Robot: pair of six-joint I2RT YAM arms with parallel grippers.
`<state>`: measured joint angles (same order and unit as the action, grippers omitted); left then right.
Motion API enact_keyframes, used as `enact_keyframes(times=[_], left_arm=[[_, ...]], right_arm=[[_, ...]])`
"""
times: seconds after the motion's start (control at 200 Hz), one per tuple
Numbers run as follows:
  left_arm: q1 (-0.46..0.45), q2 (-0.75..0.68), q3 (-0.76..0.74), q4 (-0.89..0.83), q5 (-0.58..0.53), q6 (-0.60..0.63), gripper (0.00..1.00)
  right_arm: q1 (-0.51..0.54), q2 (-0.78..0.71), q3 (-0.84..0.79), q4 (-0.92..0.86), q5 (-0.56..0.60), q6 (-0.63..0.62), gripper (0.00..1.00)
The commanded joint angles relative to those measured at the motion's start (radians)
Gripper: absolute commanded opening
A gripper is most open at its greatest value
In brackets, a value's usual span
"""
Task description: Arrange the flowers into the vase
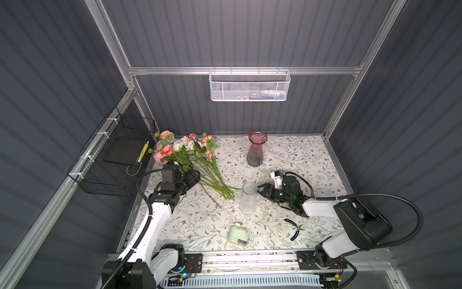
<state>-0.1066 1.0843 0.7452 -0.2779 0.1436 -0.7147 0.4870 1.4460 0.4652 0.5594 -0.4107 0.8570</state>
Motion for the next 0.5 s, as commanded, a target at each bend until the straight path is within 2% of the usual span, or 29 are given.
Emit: enact_keyframes(times=[0.0,0.12,0.19,0.26,0.425,0.495], left_arm=[[-0.052,0.081,0.059,0.000,-0.058,0.018,0.71],[-0.117,0.210,0.123,0.049,-0.151,0.023,0.61],[-0.123,0.297,0.163,0.087,-0.174,0.024,0.51],[-0.124,0.377,0.196,0.137,-0.196,0.024,0.46],[-0.083,0.527,0.261,0.220,-0.205,-0.003,0.30],[-0.048,0.577,0.280,0.246,-0.178,-0.032,0.28]], right_arm=[[0.006,-0.152,-0.005,-0.230,0.202,-0.129,0.67],[0.010,-0.298,0.001,-0.334,0.277,-0.184,0.68],[0.010,-0.362,0.005,-0.373,0.298,-0.198,0.69],[0.011,-0.394,0.001,-0.392,0.306,-0.199,0.69],[0.012,-0.431,-0.022,-0.394,0.301,-0.183,0.69],[0.011,-0.443,-0.029,-0.397,0.301,-0.181,0.69]])
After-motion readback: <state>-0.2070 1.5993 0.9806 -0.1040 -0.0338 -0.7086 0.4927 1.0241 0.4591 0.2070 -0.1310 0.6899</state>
